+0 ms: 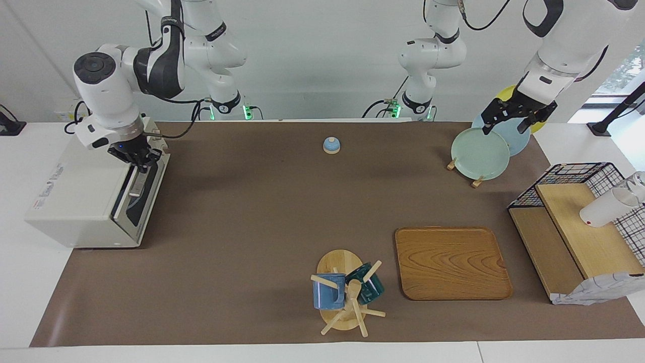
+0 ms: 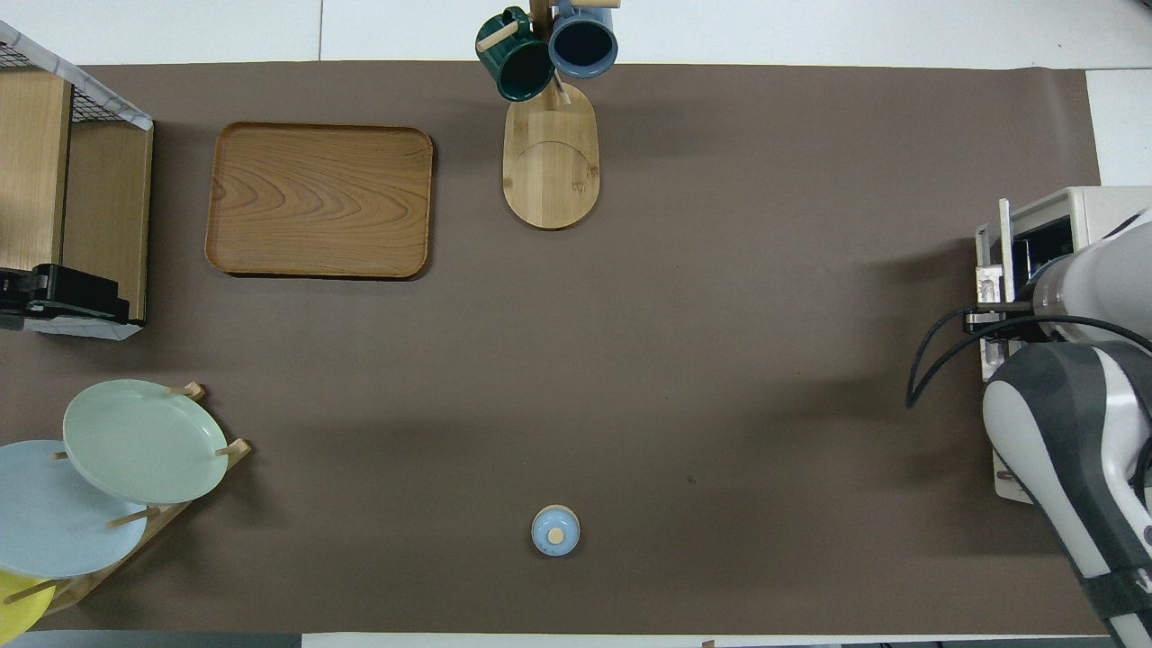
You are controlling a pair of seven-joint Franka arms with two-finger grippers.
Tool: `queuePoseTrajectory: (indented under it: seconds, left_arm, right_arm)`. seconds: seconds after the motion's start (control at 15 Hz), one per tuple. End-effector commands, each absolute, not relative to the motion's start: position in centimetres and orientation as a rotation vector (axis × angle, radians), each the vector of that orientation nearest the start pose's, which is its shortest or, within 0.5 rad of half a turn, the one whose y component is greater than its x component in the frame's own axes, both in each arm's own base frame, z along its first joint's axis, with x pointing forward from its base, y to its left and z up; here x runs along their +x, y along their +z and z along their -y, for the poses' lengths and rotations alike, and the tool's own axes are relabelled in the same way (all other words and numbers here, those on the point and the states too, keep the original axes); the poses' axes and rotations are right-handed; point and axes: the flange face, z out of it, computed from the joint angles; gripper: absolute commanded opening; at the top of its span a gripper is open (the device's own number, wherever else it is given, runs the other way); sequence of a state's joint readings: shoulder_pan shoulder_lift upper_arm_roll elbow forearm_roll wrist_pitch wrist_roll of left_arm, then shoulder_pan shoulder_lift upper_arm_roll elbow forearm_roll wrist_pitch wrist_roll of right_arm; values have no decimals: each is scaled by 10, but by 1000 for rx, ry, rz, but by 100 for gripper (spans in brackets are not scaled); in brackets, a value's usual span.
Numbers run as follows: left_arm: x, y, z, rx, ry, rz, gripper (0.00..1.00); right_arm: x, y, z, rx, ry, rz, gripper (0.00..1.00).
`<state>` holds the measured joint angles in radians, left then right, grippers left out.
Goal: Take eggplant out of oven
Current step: 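Pull the oven door down open with the right gripper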
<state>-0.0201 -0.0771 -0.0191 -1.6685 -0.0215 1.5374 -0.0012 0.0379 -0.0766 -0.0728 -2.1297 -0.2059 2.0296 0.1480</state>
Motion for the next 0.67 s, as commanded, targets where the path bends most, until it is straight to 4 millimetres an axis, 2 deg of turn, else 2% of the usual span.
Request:
queuePoseTrajectory:
  seconds: [0.0,0.2,0.47,0.6]
  left_arm:
    - [521,621,22,-3172,67,-46,100]
    - [521,621,22,-3172,69,-46,100]
    - [521,621,22,-3172,67,-46,100]
    - [521,621,22,-3172,67,-46,100]
  right_arm:
    - [537,403,34,-3278,-59,-167,0]
    - [539,376,31,-3239,-112,-177,0]
    - [543,362,28,-3203,-121,-210,0]
    - [548,346,26,-3202,-129,-202,0]
